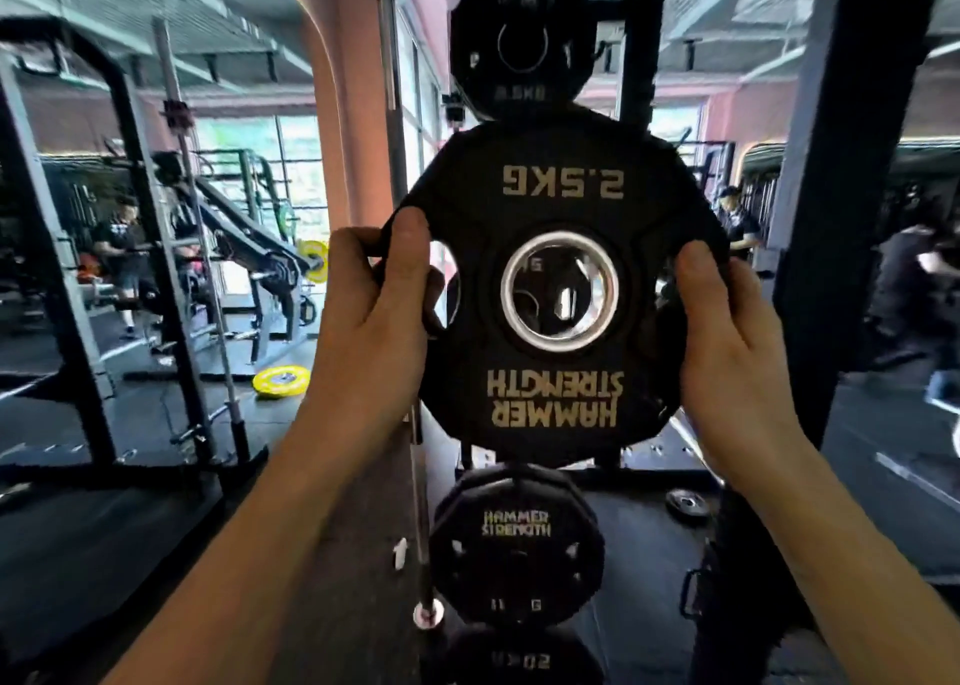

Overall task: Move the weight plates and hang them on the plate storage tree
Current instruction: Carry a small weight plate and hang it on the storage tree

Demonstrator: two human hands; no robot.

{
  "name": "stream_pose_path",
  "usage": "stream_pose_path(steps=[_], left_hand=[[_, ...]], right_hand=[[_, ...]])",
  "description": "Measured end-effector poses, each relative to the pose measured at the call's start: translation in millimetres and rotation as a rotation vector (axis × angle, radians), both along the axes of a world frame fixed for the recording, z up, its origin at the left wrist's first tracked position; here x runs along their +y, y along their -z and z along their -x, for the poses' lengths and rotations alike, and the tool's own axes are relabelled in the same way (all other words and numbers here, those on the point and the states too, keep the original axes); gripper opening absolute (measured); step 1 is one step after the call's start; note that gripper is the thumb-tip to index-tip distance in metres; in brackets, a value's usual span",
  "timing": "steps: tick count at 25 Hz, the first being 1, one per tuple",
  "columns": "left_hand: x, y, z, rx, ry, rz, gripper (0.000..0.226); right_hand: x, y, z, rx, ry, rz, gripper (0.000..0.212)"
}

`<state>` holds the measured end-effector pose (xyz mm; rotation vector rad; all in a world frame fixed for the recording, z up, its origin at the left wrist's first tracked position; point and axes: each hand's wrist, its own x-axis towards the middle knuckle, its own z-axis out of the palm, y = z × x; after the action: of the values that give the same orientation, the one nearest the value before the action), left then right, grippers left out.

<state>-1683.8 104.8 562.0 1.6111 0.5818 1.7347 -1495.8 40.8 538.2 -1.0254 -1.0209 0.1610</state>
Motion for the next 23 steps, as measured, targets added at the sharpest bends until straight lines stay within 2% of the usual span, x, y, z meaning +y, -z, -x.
stream_pose_path(steps=[4, 11, 18, 23], left_hand=[[42, -53, -20, -0.073, -0.014, -0.063, 0.03], [107, -140, -58, -0.147, -0.051, -0.238, 0.034], [169, -199, -86, -0.155, -0.045, -0.302, 0.032], [205, -231, -105, -0.159, -0.073, -0.34, 0.035]], right_hand=[[38, -58, -19, -0.07, 0.023, -0.075, 0.036], [103, -145, -52, -0.142, 0.071, -0.224, 0.044], [167, -207, -84, -0.241, 0.088, -0.3, 0.038], [210, -239, -104, -0.29, 0.118, -0.31, 0.052]])
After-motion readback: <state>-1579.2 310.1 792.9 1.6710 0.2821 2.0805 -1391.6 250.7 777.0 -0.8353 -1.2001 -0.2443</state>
